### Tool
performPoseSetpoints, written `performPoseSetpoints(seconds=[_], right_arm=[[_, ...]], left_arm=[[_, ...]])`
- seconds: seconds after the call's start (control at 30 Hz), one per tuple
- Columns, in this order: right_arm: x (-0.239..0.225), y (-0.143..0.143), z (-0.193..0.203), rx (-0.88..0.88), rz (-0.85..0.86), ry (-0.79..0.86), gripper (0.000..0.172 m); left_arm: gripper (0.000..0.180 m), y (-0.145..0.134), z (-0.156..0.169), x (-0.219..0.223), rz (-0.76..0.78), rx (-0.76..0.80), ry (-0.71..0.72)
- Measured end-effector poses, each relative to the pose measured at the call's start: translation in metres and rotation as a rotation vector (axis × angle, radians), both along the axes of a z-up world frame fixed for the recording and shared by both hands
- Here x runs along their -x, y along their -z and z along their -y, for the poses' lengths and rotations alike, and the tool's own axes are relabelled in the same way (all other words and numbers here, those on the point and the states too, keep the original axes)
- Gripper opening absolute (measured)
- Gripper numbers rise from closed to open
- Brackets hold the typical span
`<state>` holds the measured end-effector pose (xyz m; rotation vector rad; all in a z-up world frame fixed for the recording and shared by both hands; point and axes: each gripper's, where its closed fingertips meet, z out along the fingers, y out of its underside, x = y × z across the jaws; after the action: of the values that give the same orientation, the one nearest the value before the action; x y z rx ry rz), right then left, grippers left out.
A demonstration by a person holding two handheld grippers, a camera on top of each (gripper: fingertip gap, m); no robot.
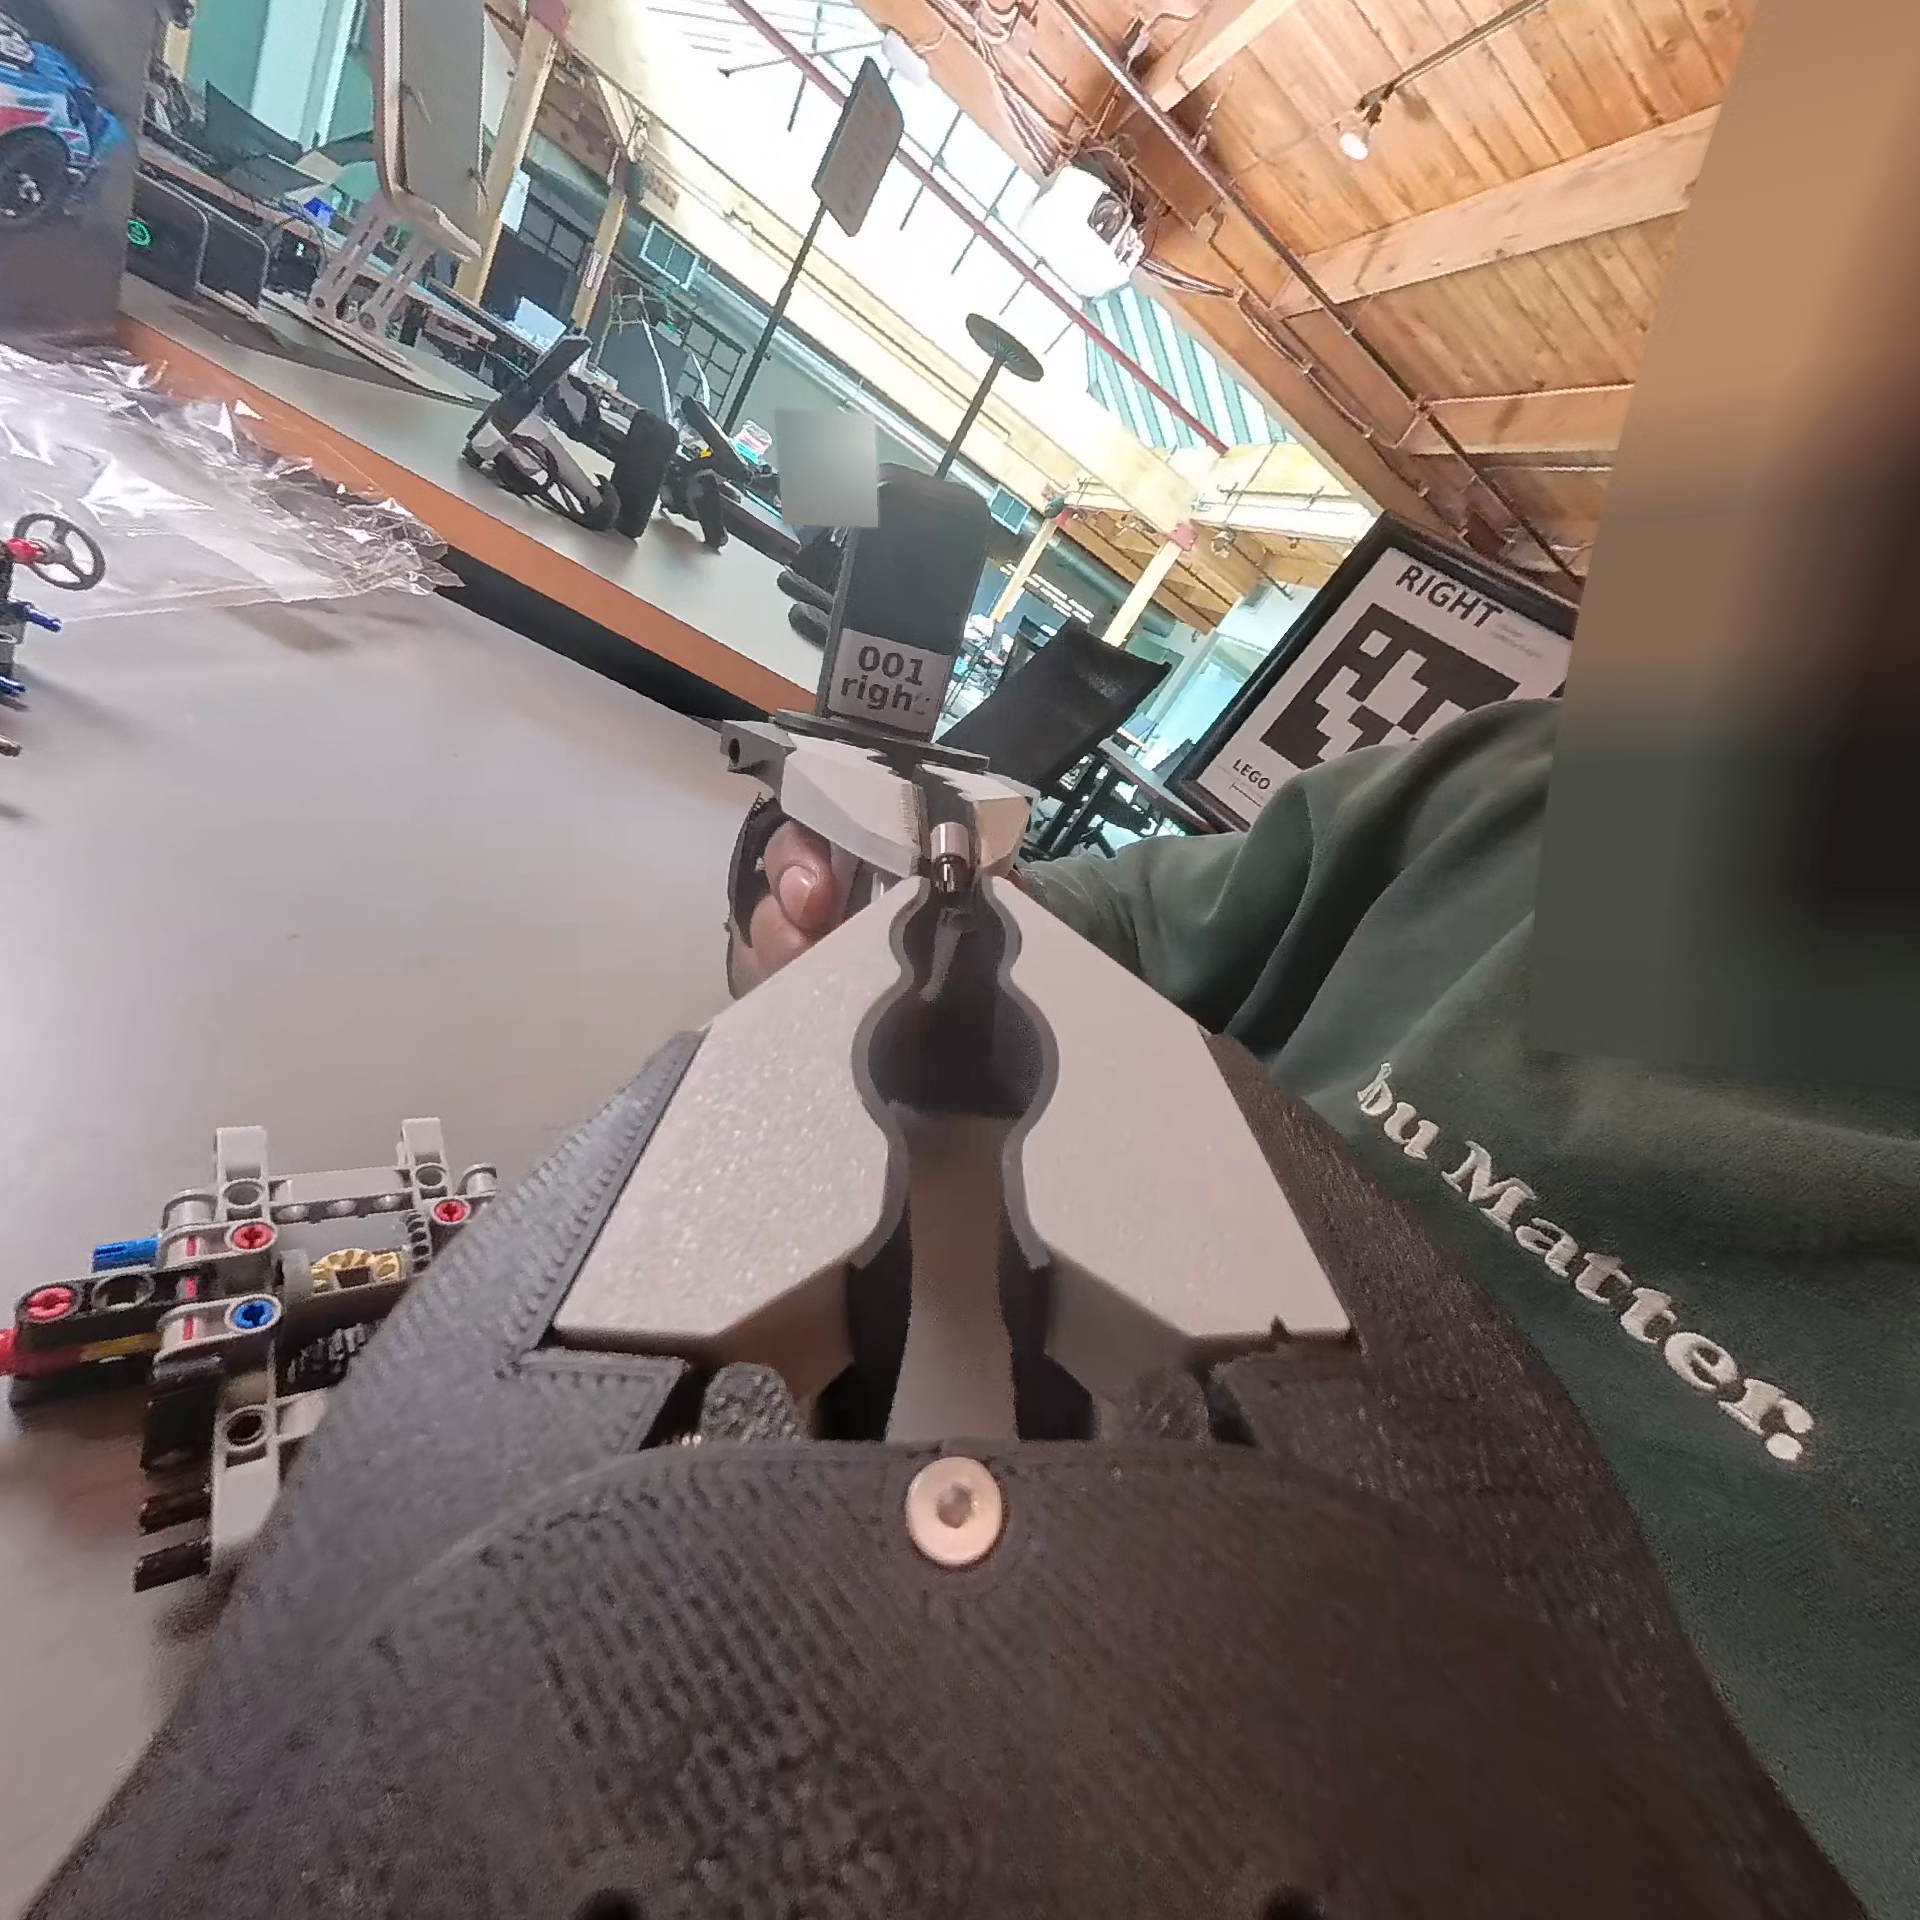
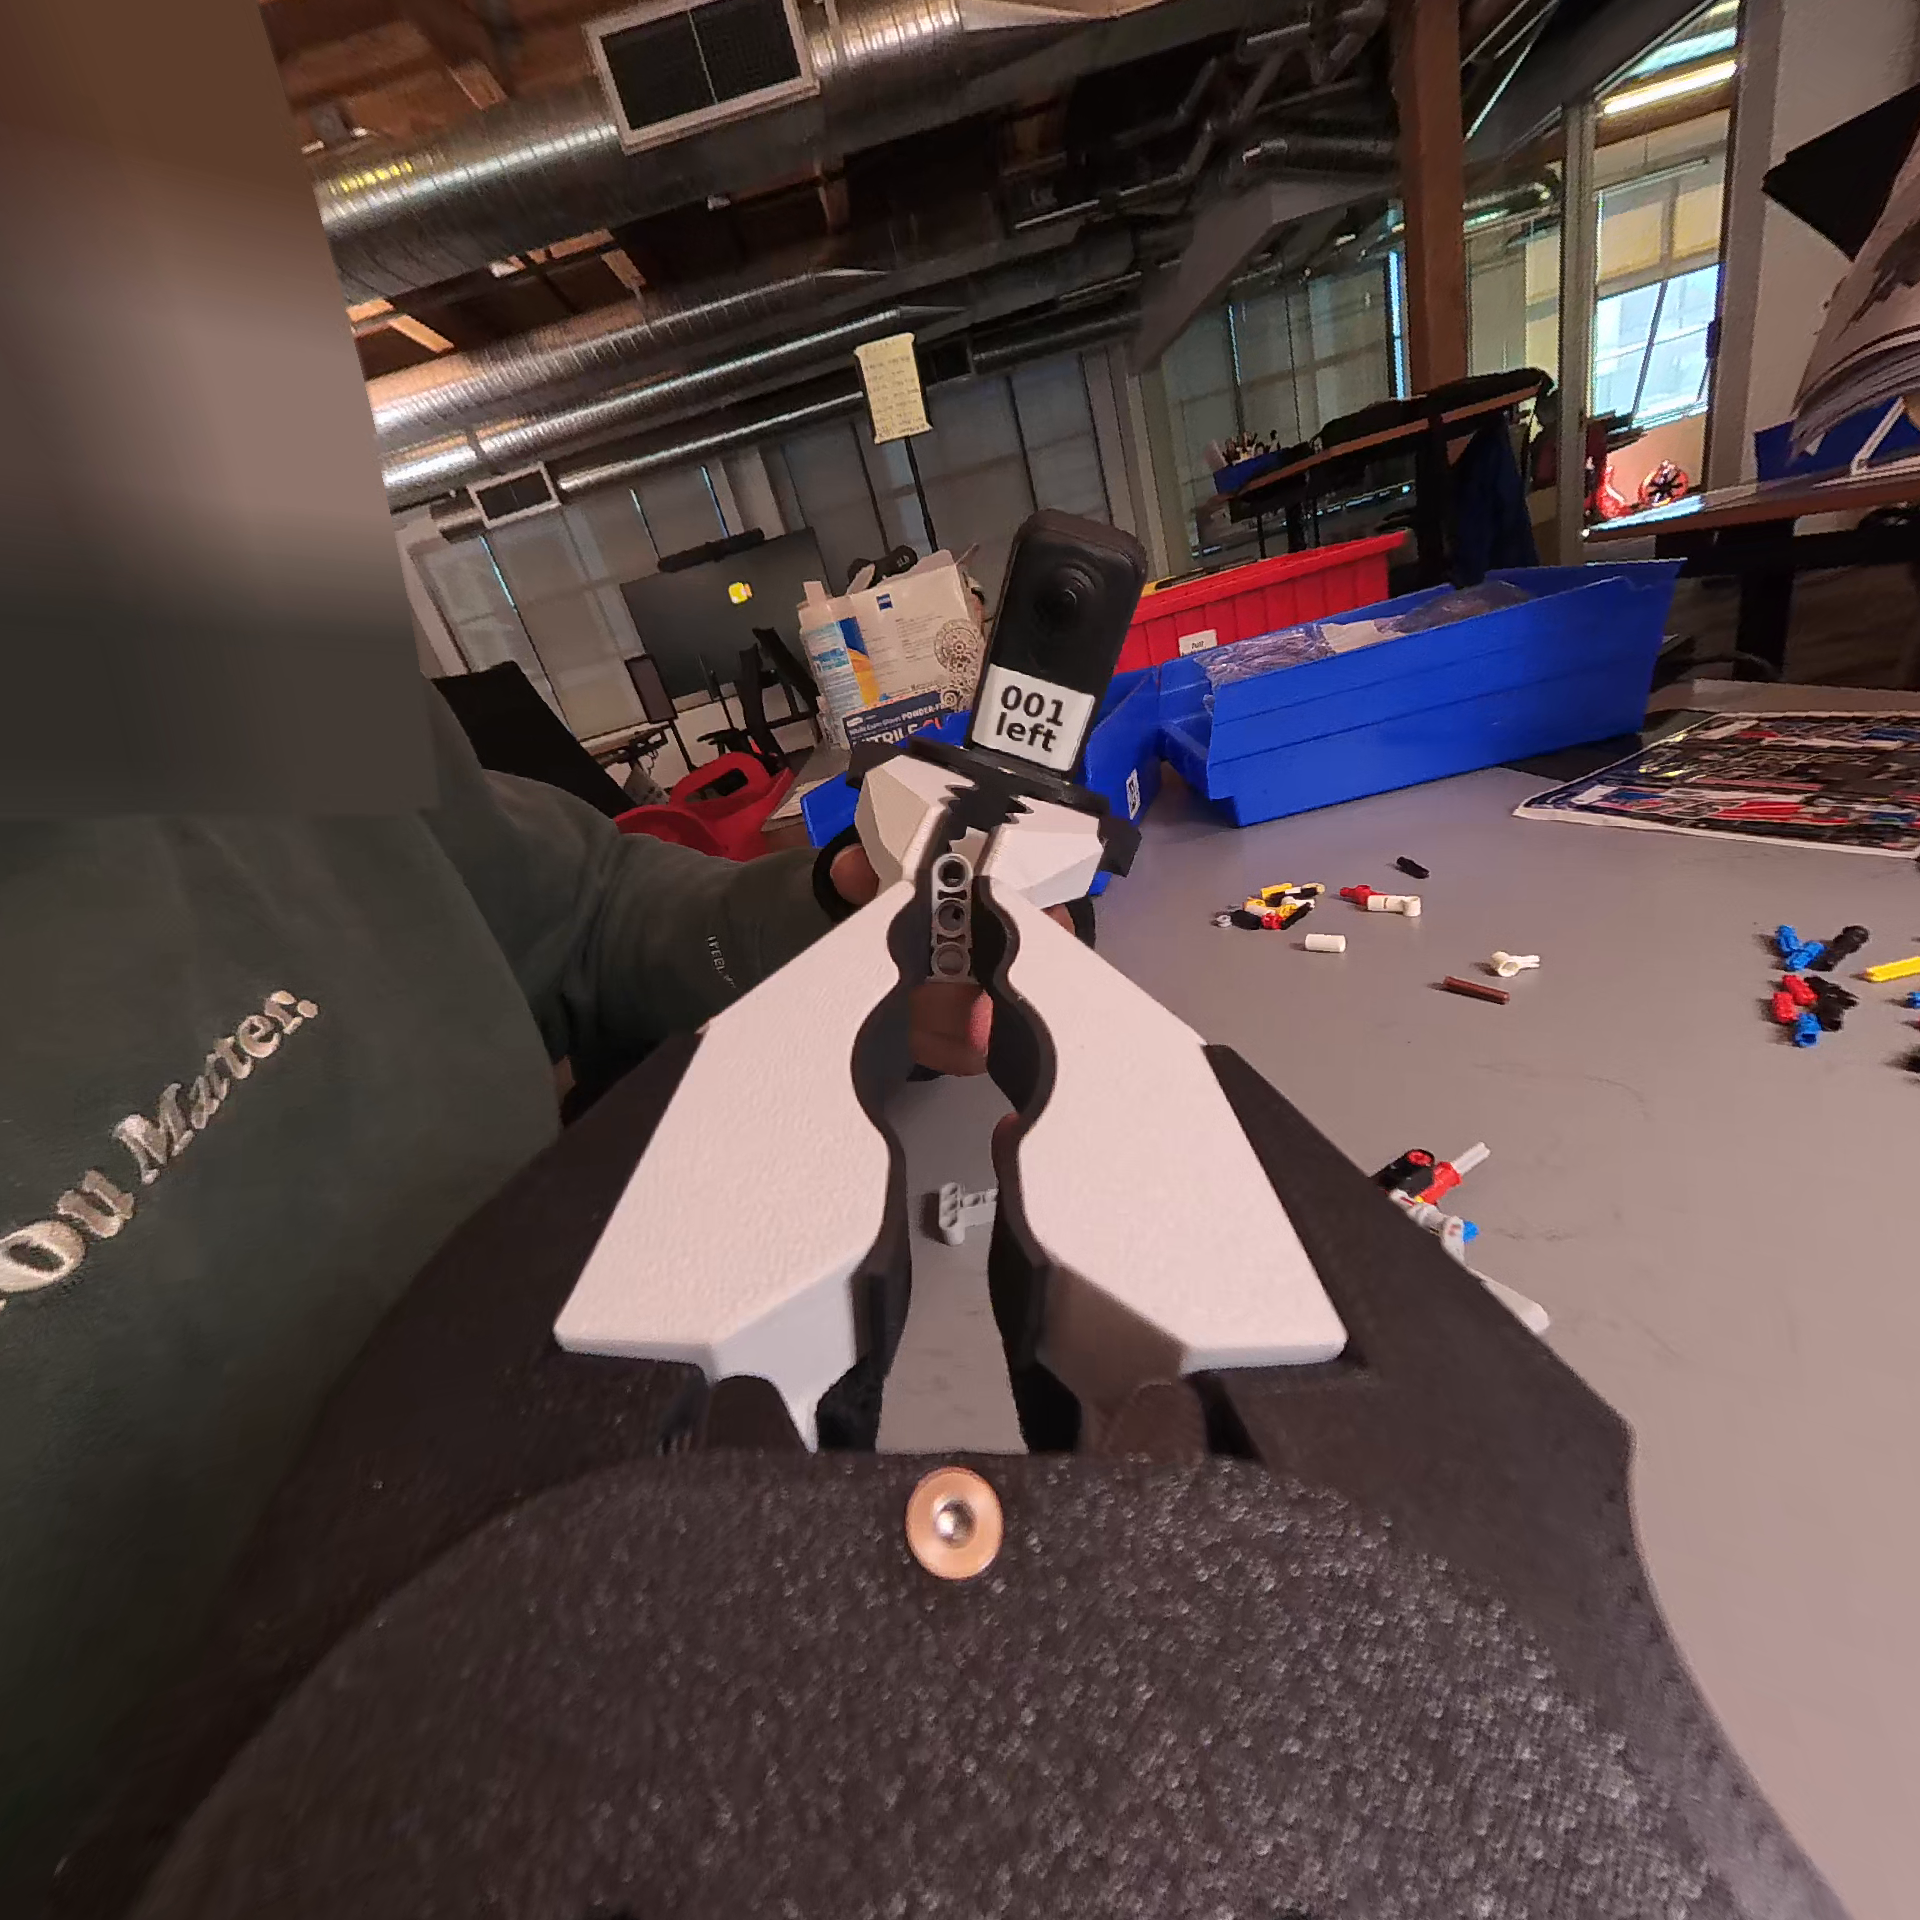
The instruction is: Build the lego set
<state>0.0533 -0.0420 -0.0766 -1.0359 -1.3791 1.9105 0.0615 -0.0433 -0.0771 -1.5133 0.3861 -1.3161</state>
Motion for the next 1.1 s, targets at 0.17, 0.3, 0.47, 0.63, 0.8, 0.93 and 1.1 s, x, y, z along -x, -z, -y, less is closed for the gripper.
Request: performPoseSetpoints(seconds=[0.17,0.3,0.47,0.63,0.8,0.93,1.1], right_arm=[[0.0,0.002,0.002,-0.054,-0.019,0.015,0.006],[-0.001,0.001,0.004,-0.097,-0.039,0.029,0.005],[-0.001,0.001,0.004,-0.085,-0.046,0.018,0.005],[-0.035,-0.04,-0.076,0.093,-0.19,0.226,0.005],[0.003,0.041,-0.074,-0.342,0.241,0.293,0.005],[-0.008,0.117,-0.1,-0.615,0.636,0.35,0.005],[-0.018,0.141,-0.108,-0.766,0.783,0.365,0.01]], left_arm=[[0.003,0.0,-0.001,0.001,0.068,0.035,0.01],[0.003,0.0,0.001,0.0,0.051,0.034,0.018],[0.002,0.002,0.001,0.0,-0.101,-0.017,-0.015],[0.002,-0.002,0.003,0.052,-0.085,-0.033,-0.14],[0.003,0.019,-0.006,0.041,-0.23,0.003,-0.093],[0.003,0.05,-0.013,0.044,-0.333,0.086,-0.111],[0.003,0.06,-0.015,0.041,-0.337,0.12,-0.114]])
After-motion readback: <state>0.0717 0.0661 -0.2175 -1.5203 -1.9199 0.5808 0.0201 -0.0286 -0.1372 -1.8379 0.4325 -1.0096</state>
